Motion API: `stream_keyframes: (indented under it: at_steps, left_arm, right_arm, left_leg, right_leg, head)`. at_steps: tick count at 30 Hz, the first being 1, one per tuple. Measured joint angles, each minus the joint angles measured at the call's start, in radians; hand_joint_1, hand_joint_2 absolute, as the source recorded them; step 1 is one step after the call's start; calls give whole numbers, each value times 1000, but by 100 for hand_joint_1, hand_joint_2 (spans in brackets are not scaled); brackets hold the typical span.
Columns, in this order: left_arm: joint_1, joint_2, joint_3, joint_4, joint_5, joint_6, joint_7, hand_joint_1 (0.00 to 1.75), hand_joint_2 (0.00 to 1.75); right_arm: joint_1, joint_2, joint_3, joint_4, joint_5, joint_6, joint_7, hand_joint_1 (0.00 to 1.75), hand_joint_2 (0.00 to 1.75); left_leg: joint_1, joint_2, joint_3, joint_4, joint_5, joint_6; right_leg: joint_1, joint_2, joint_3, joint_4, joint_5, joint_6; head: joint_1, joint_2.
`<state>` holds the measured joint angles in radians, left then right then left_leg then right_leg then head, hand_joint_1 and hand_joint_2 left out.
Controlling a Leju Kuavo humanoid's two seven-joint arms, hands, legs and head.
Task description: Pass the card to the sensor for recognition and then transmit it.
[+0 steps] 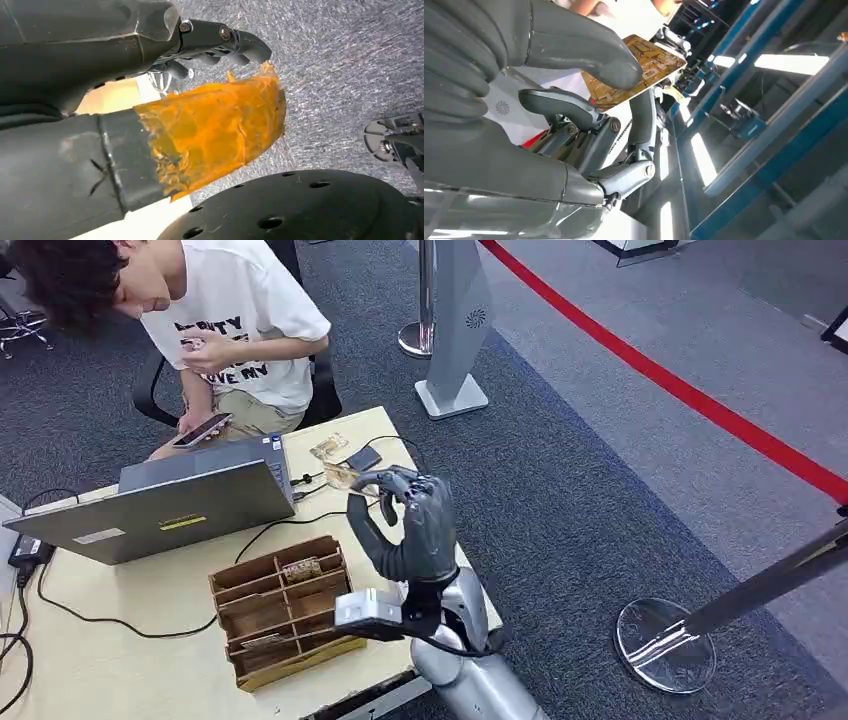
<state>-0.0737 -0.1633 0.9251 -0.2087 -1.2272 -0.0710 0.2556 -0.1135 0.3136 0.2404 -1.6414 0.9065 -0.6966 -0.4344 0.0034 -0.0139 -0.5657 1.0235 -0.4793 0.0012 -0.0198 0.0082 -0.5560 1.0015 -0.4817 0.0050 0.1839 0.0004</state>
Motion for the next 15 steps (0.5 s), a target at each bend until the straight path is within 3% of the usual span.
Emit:
stream_keyframes:
  at_steps: [6, 9, 13, 15]
  left_arm:
    - [-1, 8, -57, 0, 0, -11, -12, 0, 0]
    - [-1, 11, -86, 0, 0, -13, -13, 0, 0]
    - [-1, 12, -87, 0, 0, -13, -13, 0, 0]
    - [-1, 14, -114, 0, 0, -14, -13, 0, 0]
  right_arm:
    - [-259, -35, 56, 252, 121, 1, 179, 175, 175]
    - [-355, -43, 66, 368, 168, 1, 214, 175, 175]
    - [-363, -44, 66, 382, 173, 1, 217, 175, 175]
    - [-438, -47, 68, 490, 224, 0, 239, 175, 175]
  left_leg:
    - [0, 0, 0, 0, 2, 0]
    - [0, -1, 0, 0, 2, 0]
    - [0, -1, 0, 0, 2, 0]
    - [0, -1, 0, 0, 2, 0]
  right_leg:
    - [0, 0, 0, 0, 2, 1]
    - [0, 0, -1, 0, 2, 1]
    - [0, 0, -1, 0, 2, 1]
    - [0, 0, -1, 0, 2, 1]
  head:
    - [0, 0]
    - [0, 0]
    - [0, 0]
    - [0, 0]
